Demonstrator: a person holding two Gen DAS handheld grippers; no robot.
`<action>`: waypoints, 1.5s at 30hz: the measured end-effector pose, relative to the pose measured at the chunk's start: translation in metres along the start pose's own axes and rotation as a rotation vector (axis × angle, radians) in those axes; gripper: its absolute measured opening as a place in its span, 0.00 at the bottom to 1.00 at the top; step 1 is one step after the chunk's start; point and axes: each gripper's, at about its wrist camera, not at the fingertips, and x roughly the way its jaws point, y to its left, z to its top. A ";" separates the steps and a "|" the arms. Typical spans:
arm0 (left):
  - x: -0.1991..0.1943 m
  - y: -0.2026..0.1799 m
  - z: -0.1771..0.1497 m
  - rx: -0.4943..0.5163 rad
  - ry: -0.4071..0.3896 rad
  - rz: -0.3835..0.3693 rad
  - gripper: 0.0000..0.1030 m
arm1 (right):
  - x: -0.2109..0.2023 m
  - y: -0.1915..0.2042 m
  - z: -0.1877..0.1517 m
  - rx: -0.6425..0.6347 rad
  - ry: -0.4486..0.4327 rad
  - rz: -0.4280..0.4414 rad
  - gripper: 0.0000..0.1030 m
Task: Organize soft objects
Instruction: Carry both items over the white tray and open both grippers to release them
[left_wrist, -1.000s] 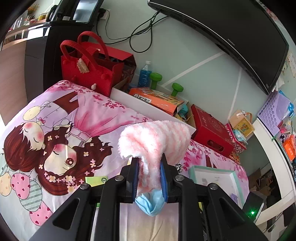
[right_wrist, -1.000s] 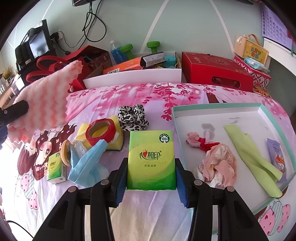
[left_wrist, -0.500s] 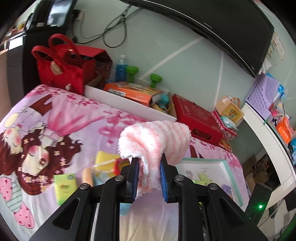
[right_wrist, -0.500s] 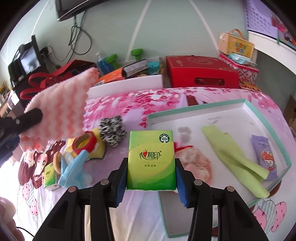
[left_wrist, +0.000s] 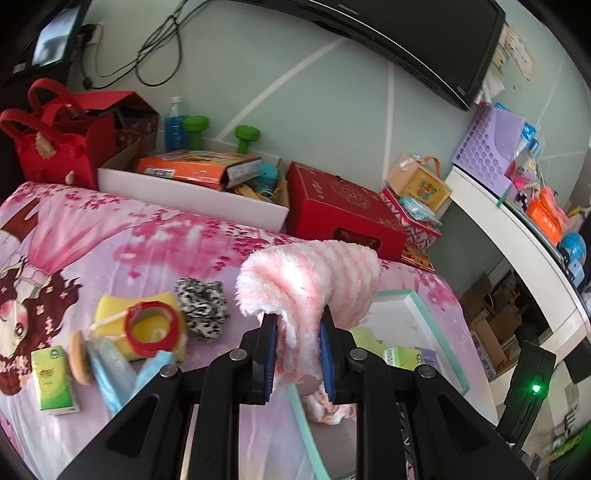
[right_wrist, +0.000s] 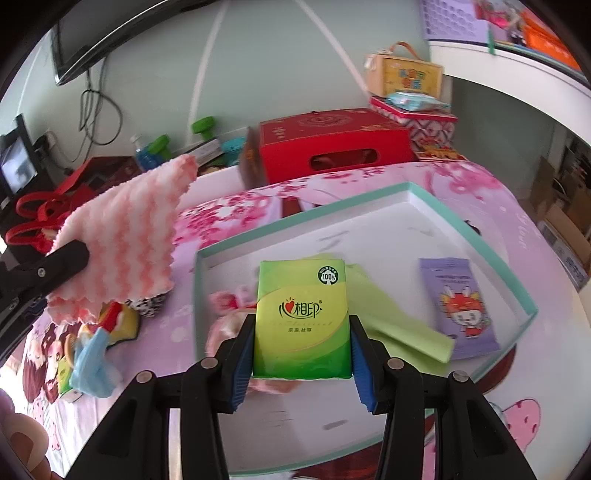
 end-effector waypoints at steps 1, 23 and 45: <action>0.002 -0.003 0.000 0.006 0.001 -0.003 0.21 | 0.000 -0.005 0.001 0.010 -0.001 -0.006 0.48; 0.071 -0.066 -0.012 0.159 0.079 -0.044 0.21 | 0.017 -0.066 0.008 0.116 0.005 -0.097 0.48; 0.082 -0.059 -0.015 0.168 0.155 0.065 0.68 | 0.023 -0.068 0.005 0.110 0.036 -0.166 0.76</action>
